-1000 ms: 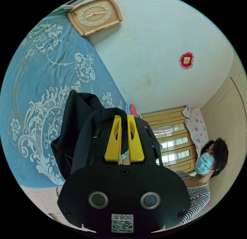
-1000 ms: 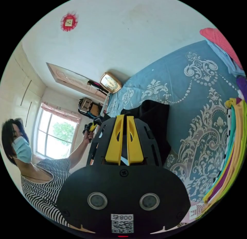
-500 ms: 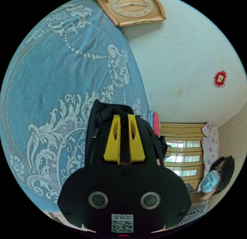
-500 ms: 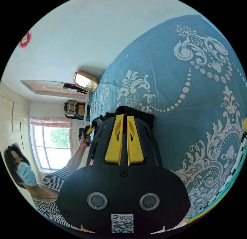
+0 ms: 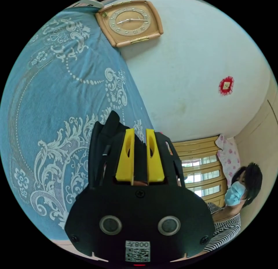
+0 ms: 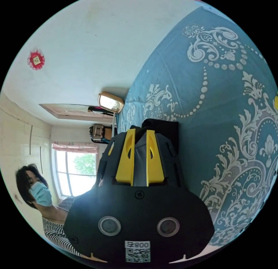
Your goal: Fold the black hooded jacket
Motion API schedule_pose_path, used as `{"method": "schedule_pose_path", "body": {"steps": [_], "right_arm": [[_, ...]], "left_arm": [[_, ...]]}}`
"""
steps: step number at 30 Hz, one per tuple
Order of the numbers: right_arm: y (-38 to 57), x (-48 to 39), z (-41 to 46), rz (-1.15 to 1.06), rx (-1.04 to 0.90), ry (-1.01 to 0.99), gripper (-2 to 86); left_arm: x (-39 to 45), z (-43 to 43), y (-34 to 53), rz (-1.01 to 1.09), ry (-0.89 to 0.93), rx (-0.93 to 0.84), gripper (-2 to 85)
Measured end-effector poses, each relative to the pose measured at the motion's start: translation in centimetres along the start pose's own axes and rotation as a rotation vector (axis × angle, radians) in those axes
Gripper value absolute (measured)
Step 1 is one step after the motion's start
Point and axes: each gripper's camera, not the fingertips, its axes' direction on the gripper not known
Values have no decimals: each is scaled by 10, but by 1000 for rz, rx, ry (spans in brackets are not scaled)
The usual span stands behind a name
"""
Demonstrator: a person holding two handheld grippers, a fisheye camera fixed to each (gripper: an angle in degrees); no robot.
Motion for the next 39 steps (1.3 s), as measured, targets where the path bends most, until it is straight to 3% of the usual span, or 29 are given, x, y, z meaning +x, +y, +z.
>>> {"method": "schedule_pose_path", "body": {"steps": [7,10,14,17,26,31,35,39], "right_arm": [[18,-90,6,-143,32,105,77],[34,-152,55,-286,-77,311,76],[54,-188,170,-403,-370,652,65],[66,-210,212,-485,-371,801,61],[53,-268,209,-429,-332,709,53],[44,-318,196,-411,-293,740,15],[49,-390,196,-520,-180,662,4],[33,-438,260,-597,-259,622,1]], "left_arm": [[42,57,42,225,-132,-222,27],[51,88,58,308,-293,-298,15],[40,133,72,340,-610,-428,5],[32,146,77,321,-648,-438,2],[15,132,81,260,-564,-445,2],[33,86,100,331,-526,-310,2],[30,53,132,350,-565,-275,2],[0,46,160,302,-657,-315,2]]}}
